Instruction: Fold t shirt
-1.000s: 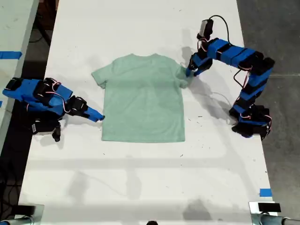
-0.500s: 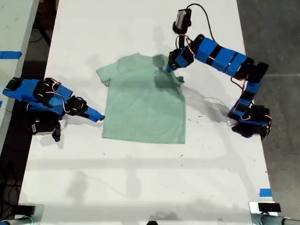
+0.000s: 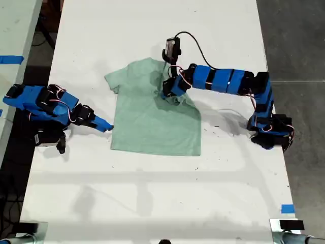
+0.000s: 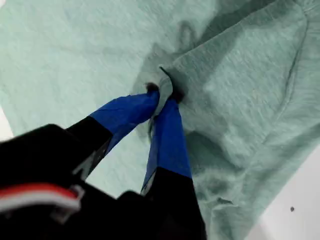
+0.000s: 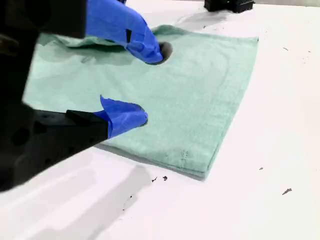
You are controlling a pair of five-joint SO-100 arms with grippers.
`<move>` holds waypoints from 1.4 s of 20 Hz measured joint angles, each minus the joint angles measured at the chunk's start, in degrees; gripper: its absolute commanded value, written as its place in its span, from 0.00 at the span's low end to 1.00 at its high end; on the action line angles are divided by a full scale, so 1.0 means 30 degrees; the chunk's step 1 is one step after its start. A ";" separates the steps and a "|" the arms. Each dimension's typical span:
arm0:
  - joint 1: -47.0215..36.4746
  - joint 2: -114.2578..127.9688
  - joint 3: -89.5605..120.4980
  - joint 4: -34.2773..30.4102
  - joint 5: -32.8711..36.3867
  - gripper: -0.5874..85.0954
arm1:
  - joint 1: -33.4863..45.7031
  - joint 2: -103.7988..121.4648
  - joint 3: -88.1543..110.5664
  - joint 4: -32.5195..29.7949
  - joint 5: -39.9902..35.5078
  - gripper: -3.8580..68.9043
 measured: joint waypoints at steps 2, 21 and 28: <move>0.0000 0.0000 0.0000 0.0000 0.0000 0.20 | -0.0088 -0.0557 -0.0176 -0.0205 0.0000 0.30; 0.0000 0.0000 0.0000 0.0000 0.0000 0.20 | -0.1025 3.6270 2.8799 0.4863 0.6504 0.07; 0.0000 0.0000 0.0000 0.0000 0.0000 0.20 | -0.2754 4.4883 3.7529 0.6797 1.0400 0.15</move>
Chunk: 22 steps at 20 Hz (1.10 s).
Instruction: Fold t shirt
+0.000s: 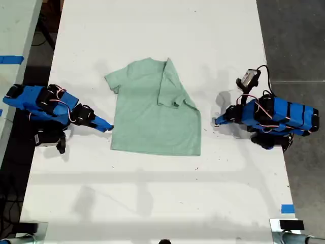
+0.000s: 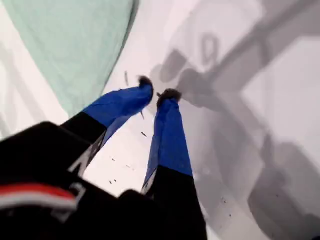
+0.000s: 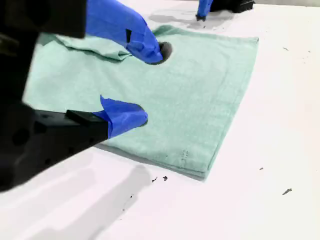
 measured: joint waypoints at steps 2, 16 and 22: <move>0.0000 0.0000 0.0000 0.0000 0.0000 0.20 | -0.0586 0.0146 0.0029 0.0088 0.0381 0.15; 0.0000 0.0000 0.0000 0.0000 0.0000 0.20 | -0.0674 0.0146 0.0088 0.0029 0.0293 0.16; 0.0000 0.0000 0.0000 0.0000 0.0000 0.20 | -0.0674 0.0146 0.0117 0.0029 0.0293 0.16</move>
